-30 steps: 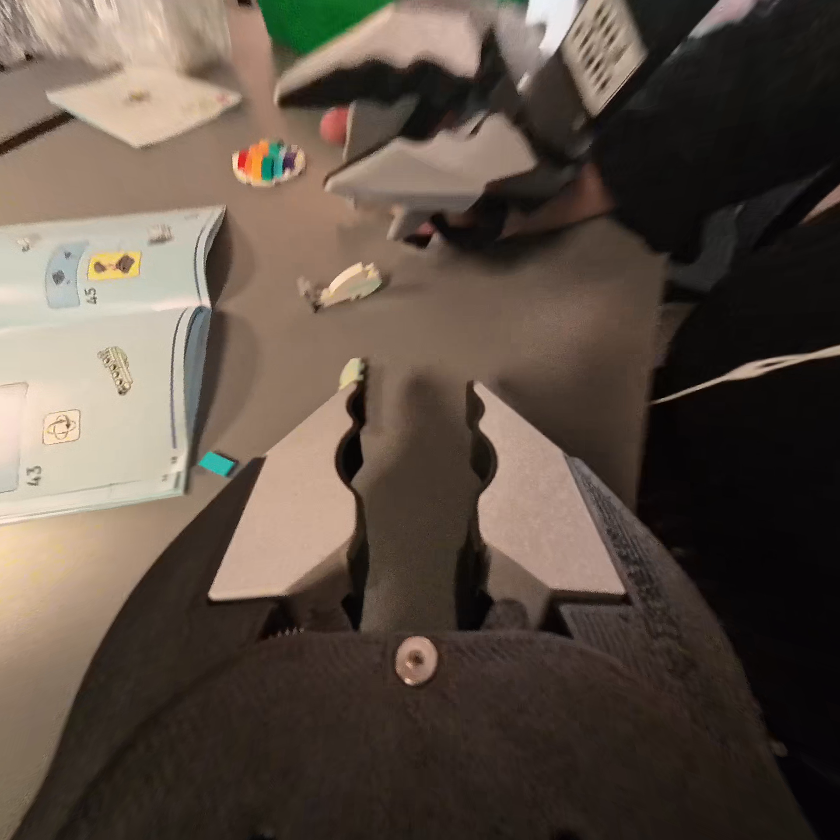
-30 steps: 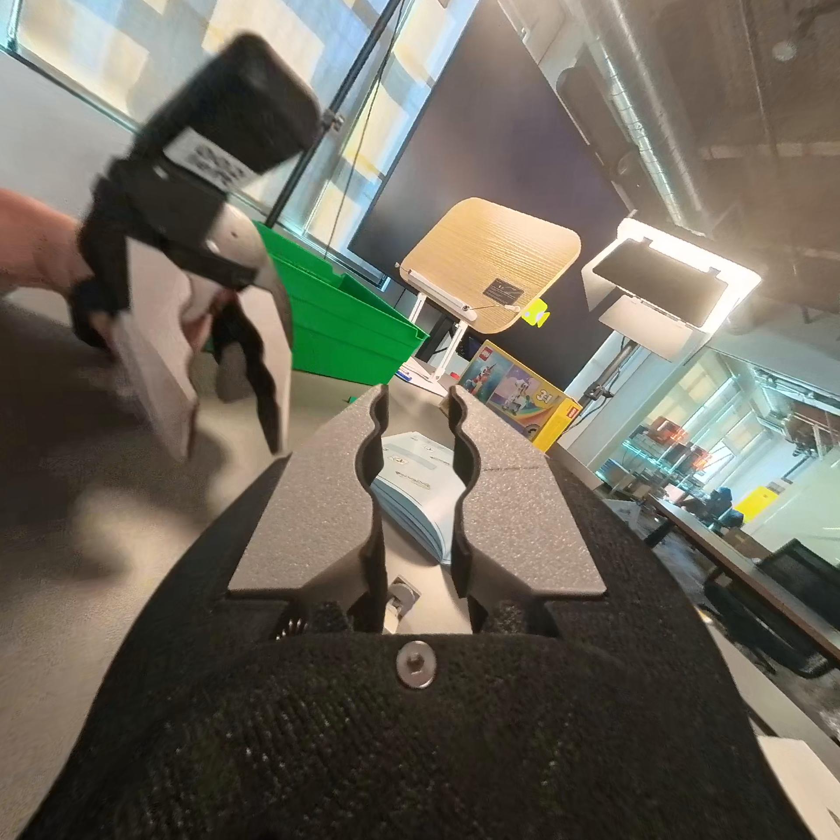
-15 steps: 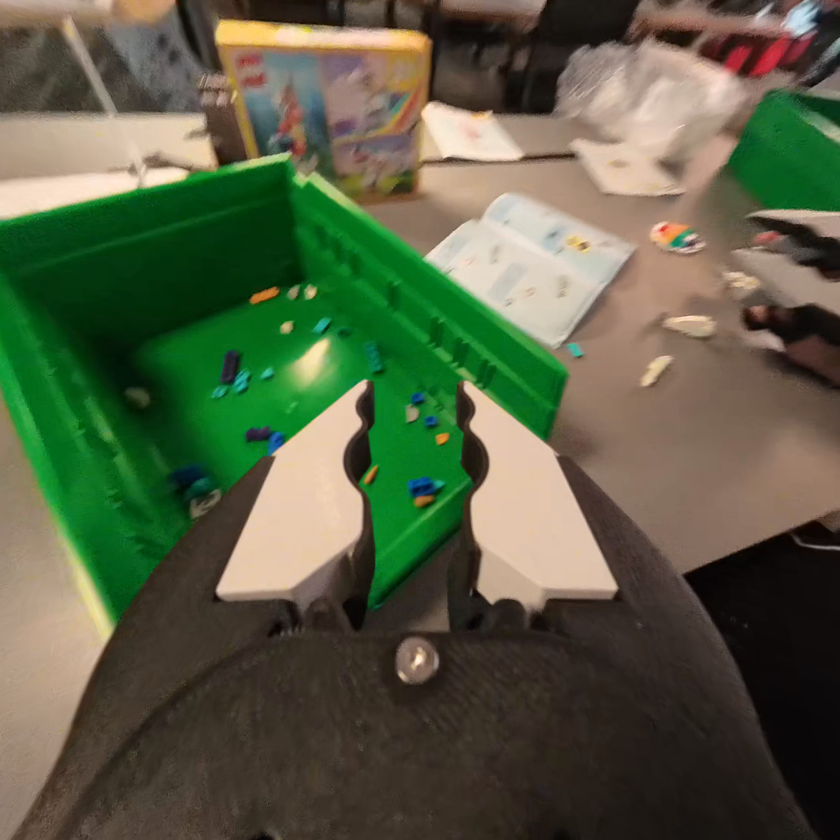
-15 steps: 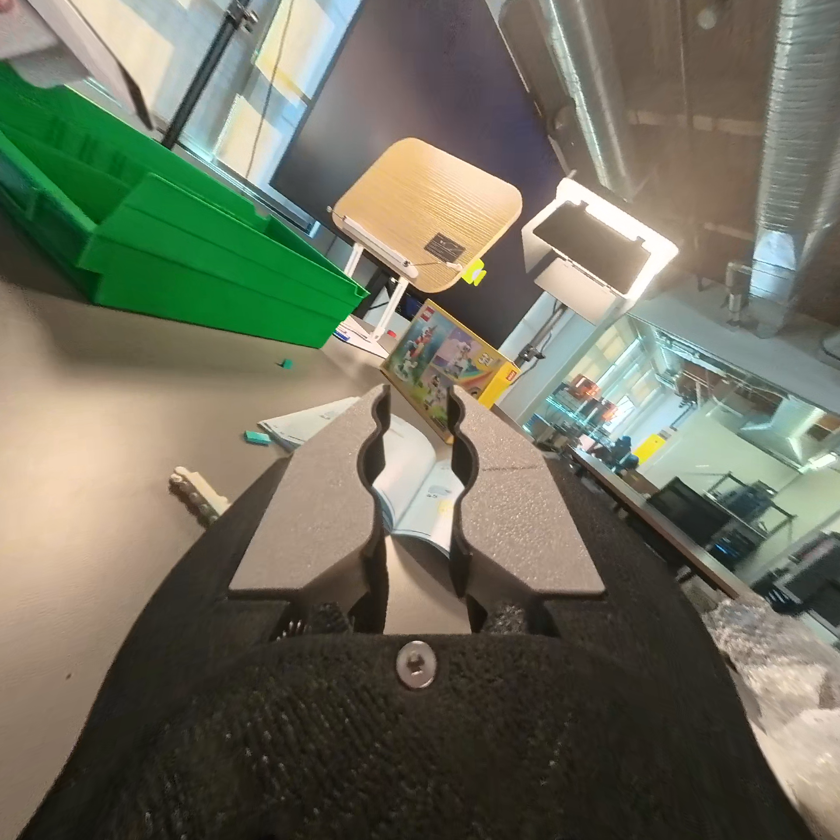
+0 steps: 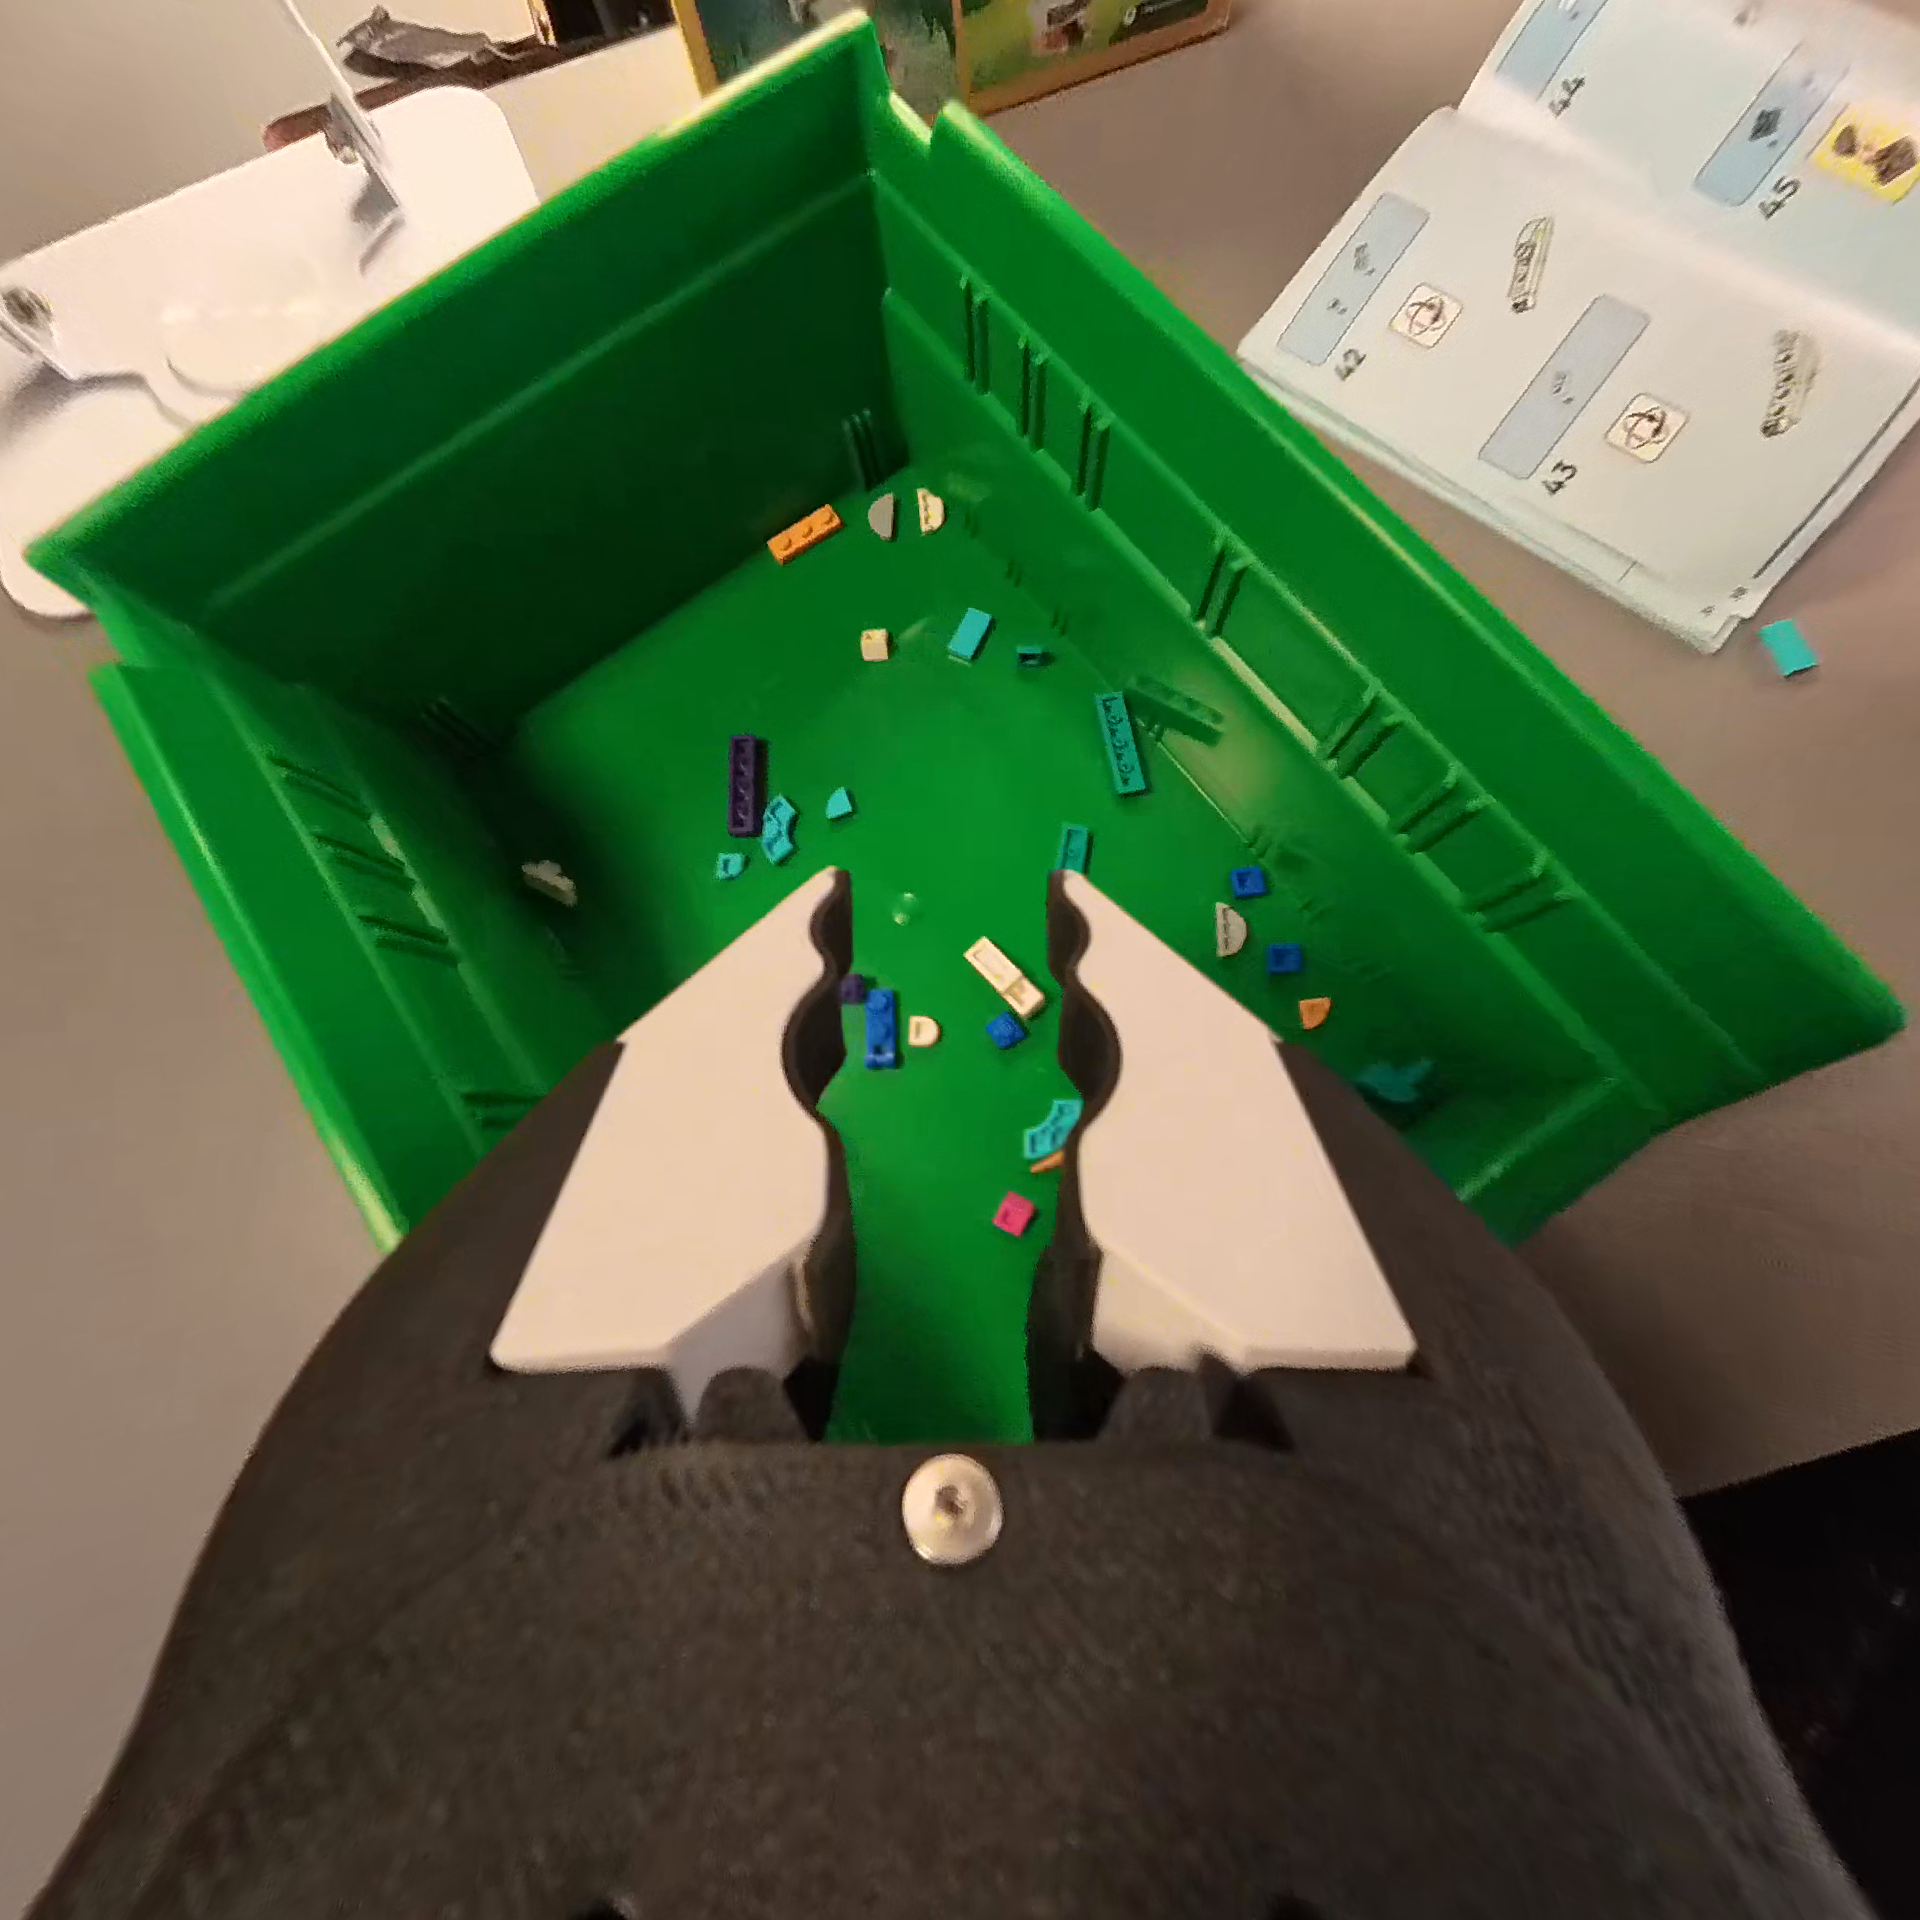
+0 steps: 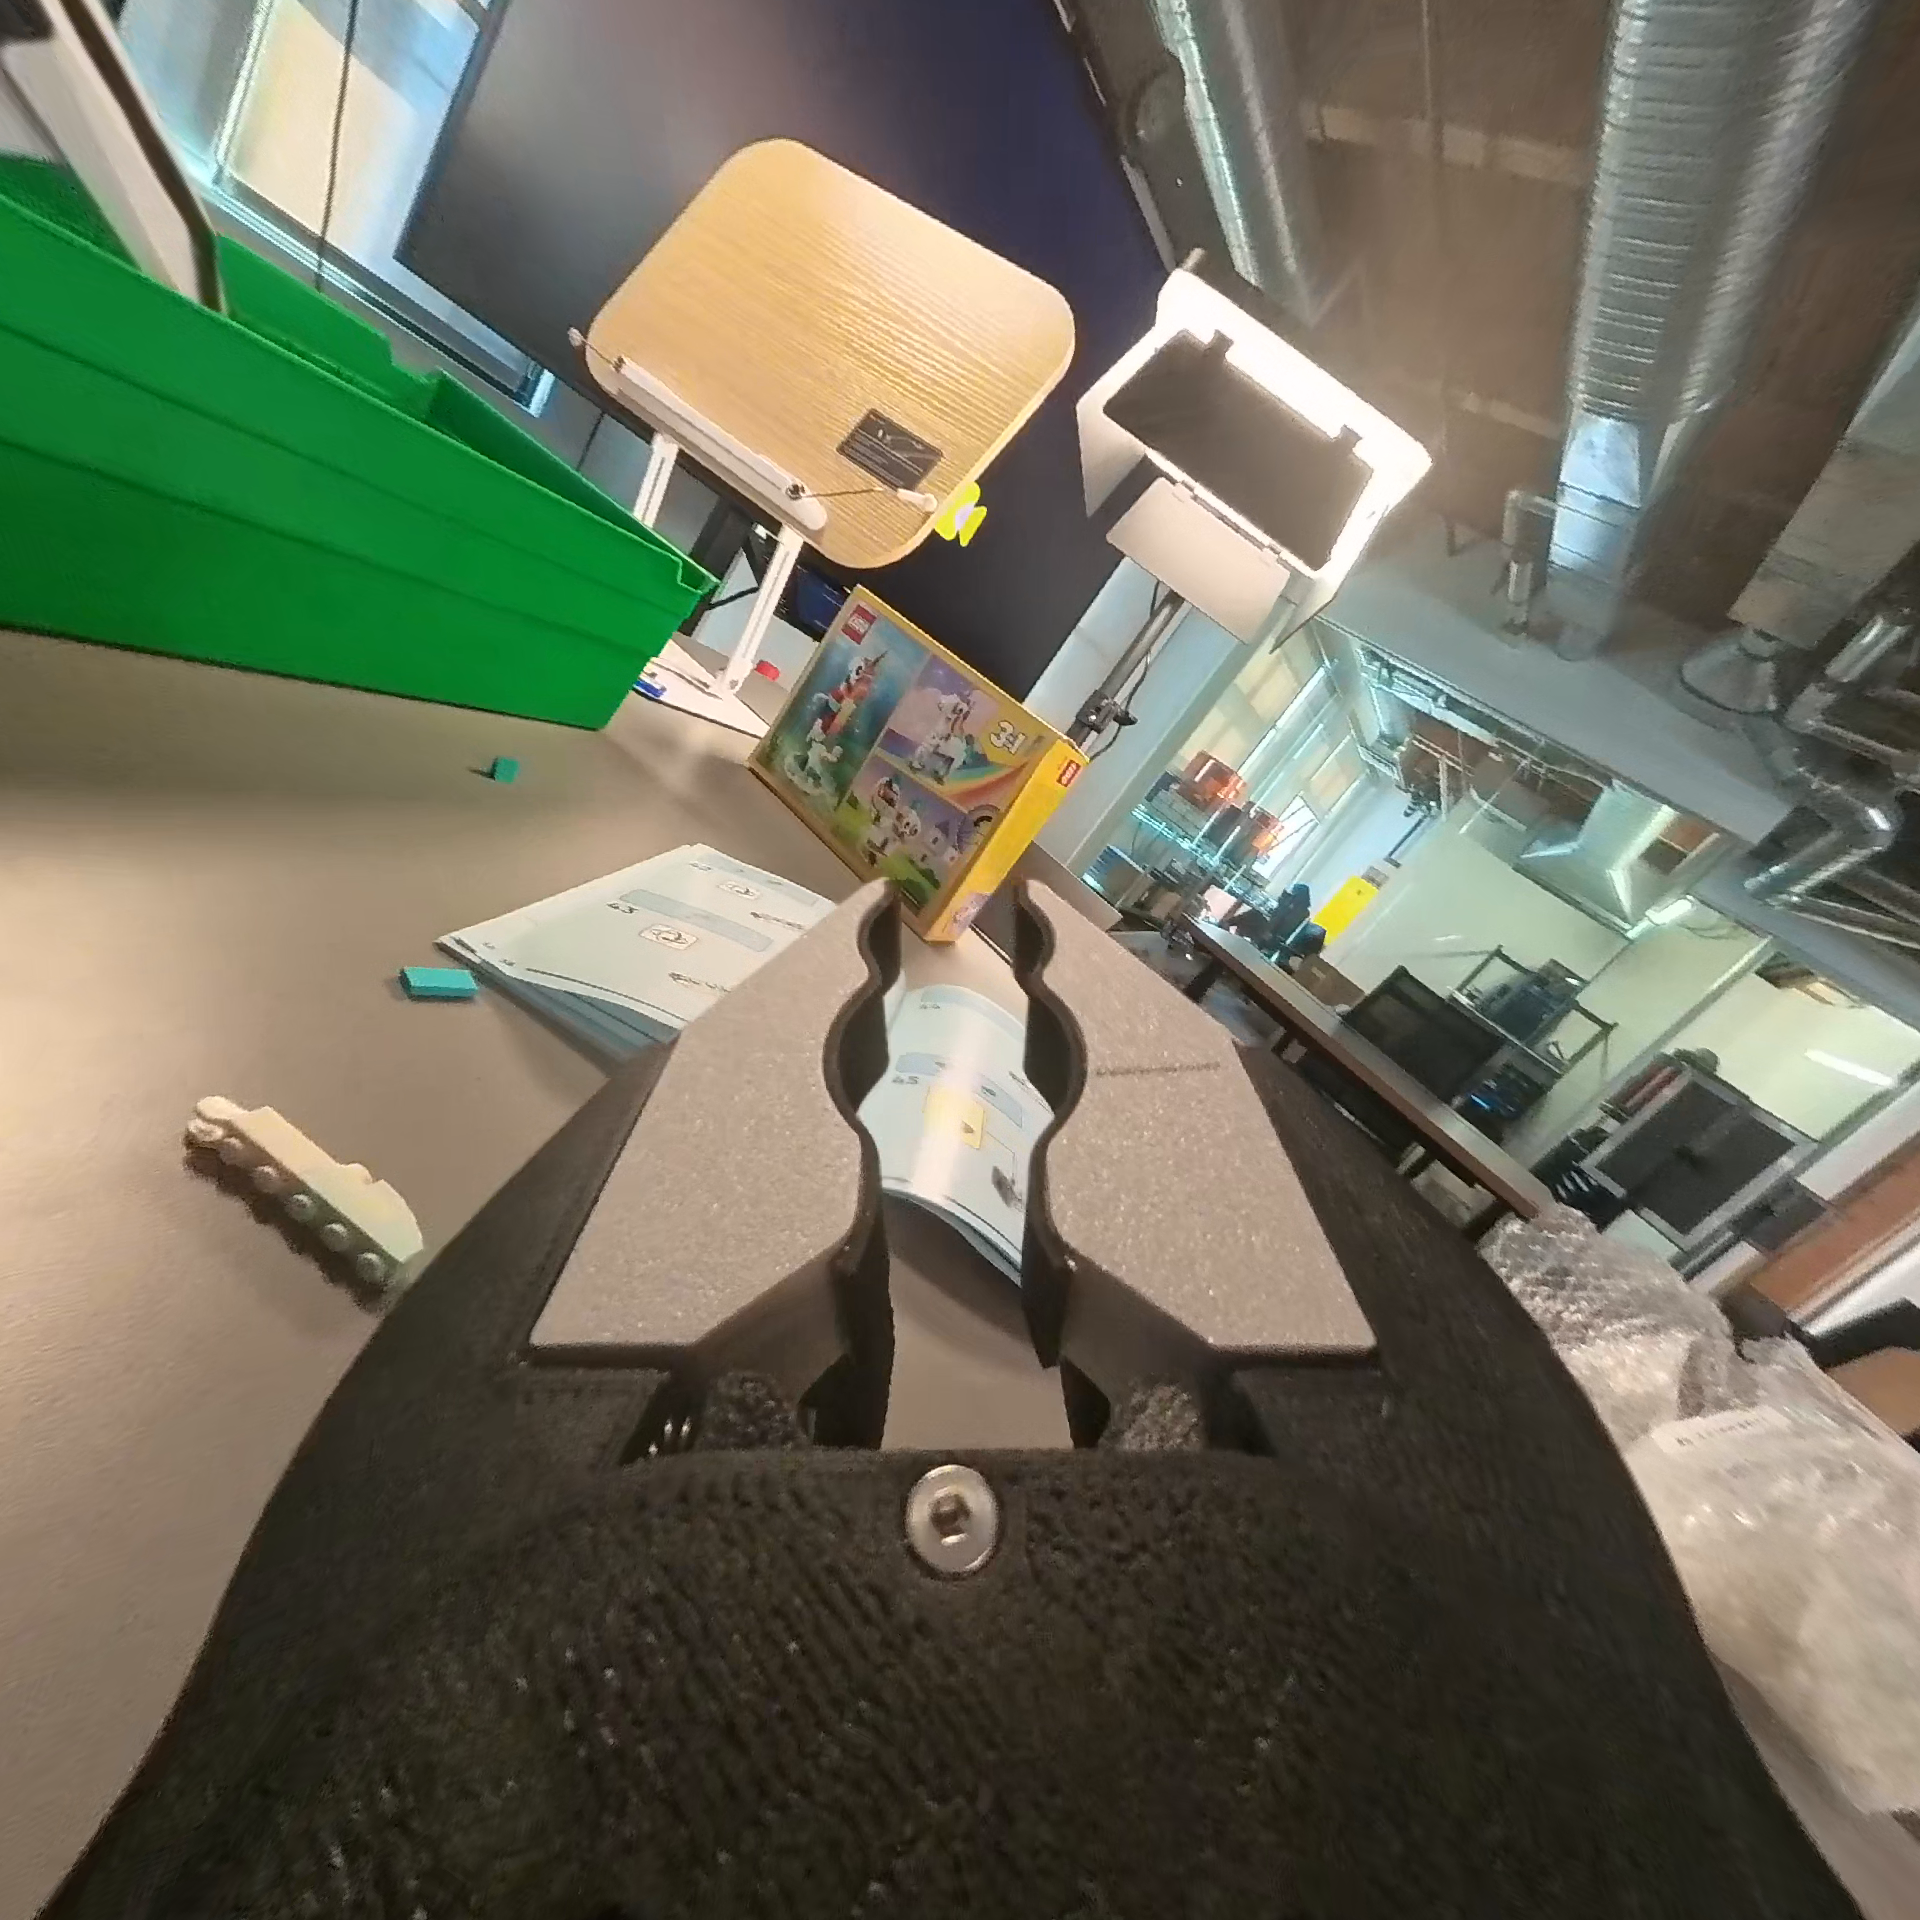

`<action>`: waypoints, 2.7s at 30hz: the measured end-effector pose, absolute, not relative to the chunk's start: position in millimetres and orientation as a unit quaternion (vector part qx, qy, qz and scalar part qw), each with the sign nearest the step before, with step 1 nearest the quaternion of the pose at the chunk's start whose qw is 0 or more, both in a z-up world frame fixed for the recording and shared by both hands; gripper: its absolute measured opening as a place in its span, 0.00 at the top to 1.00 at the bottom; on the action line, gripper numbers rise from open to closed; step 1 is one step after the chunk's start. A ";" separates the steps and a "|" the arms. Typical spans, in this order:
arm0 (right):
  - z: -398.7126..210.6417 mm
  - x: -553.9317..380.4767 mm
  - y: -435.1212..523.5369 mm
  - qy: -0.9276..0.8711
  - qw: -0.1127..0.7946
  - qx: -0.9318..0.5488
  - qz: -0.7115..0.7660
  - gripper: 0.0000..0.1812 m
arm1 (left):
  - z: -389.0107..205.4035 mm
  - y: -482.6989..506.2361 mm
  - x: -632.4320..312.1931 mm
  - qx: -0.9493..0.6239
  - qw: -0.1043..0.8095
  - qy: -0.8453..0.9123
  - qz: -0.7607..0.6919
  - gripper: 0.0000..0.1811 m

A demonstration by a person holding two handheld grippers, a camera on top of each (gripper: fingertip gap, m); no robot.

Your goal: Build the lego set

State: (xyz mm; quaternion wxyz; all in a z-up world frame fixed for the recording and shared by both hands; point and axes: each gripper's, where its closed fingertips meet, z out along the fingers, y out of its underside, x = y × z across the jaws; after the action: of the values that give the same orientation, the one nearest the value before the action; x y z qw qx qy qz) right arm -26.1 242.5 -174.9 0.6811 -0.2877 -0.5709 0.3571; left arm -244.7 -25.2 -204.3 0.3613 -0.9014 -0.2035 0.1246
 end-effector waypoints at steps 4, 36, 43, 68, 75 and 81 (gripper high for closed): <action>-175.7 -27.1 248.3 -0.568 0.685 -0.296 0.347 0.90 | -198.2 -19.3 -253.5 -0.902 0.362 -0.195 0.132 0.80; -190.4 -37.3 263.3 -0.587 0.693 -0.325 0.264 0.90 | -218.9 -41.1 -248.6 -0.994 0.096 0.056 -0.014 0.85; -193.0 -40.1 276.9 -0.582 0.697 -0.352 0.230 0.89 | -175.5 6.8 -290.7 -0.974 0.214 0.007 0.075 0.85; -199.9 -43.5 266.0 -0.606 0.699 -0.320 0.203 0.89 | -259.4 -50.5 -358.6 -0.969 -0.208 0.025 0.130 0.84; -197.4 -42.4 260.6 -0.606 0.705 -0.305 0.208 0.89 | -273.0 -57.8 -362.9 -0.956 -0.271 0.019 0.114 0.82; -194.3 -41.0 258.0 -0.602 0.707 -0.299 0.219 0.89 | -278.8 -64.7 -368.7 -0.950 -0.293 0.002 0.103 0.82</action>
State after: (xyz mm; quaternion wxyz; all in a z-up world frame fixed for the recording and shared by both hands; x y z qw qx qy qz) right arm -41.0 258.0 -194.3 0.7071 -0.2995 -0.6019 0.2193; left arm -368.7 -64.7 -278.8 -0.2934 -0.9504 0.0019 0.1030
